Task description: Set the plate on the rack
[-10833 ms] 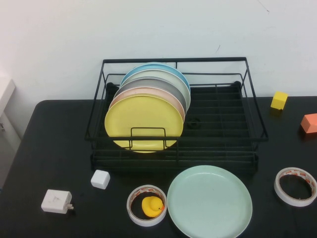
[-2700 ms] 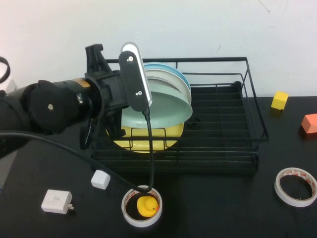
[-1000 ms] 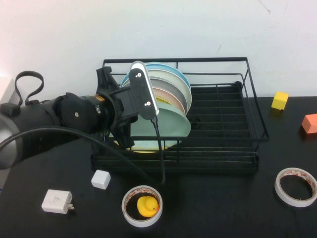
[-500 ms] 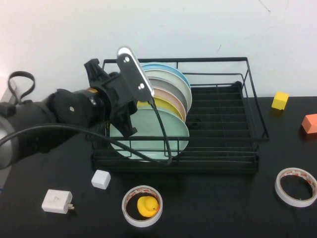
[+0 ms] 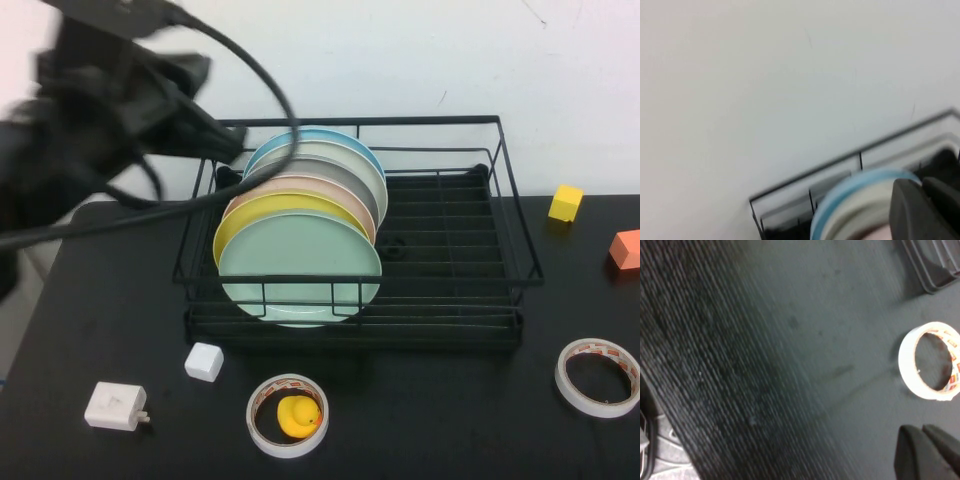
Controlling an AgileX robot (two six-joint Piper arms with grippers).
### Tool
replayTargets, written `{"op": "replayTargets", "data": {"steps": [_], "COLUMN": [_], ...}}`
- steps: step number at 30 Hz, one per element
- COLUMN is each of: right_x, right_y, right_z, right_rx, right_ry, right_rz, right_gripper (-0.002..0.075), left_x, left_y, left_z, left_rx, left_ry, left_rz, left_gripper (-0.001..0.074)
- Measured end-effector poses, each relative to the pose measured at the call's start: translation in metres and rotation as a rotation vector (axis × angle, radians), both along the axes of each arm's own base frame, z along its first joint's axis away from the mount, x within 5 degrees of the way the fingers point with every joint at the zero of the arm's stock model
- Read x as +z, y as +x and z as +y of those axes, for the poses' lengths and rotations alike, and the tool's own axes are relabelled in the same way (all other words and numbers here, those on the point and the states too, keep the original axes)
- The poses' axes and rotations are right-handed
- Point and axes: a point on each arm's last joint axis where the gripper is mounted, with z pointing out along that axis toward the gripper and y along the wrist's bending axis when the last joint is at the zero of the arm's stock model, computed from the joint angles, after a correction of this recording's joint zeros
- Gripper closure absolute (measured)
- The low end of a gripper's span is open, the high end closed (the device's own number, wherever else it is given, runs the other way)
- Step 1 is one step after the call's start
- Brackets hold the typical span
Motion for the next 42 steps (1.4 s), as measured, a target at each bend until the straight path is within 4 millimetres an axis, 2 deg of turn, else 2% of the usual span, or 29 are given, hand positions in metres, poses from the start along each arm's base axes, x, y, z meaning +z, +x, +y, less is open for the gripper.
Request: {"op": "replayTargets", "data": {"steps": [5,10,15,20,26,31,36,42], "right_x": [0.001,0.002,0.003,0.012,0.027,0.025,0.026,0.027], "right_y": [0.001,0.002,0.003,0.0,-0.013,-0.027,-0.038,-0.042], "right_z": [0.001,0.001,0.002,0.004,0.0,-0.006,-0.005,-0.001], "right_rx": [-0.021,-0.025,-0.023,0.019,0.055,0.056,0.076,0.077], "right_ry": [0.029,0.036,0.048,0.124,0.225,0.268,0.361,0.444], "right_rz": [-0.013,-0.017,-0.031,-0.128,-0.267,-0.261,-0.244,-0.198], "right_gripper": [0.0728,0.0728,0.0728,0.0728,0.0728,0.0728,0.0728,0.0728], "left_x": [0.025,0.027,0.009,-0.017,-0.037,-0.055,-0.08,-0.11], "left_y": [-0.045,-0.093,-0.132,-0.159,-0.196,-0.222,-0.236,-0.236], "left_z": [0.022,0.046,0.065,0.078,0.092,0.099,0.103,0.101], "left_rx": [0.007,0.016,0.018,0.026,-0.018,-0.088,-0.124,-0.138], "left_ry": [-0.08,-0.124,-0.223,-0.287,-0.321,-0.389,-0.476,-0.477], "left_rz": [-0.083,-0.145,-0.137,-0.121,-0.193,-0.252,-0.251,-0.21], "left_gripper": [0.0734,0.0735,0.0735,0.0735,0.0736,0.0736,0.0736,0.0736]}}
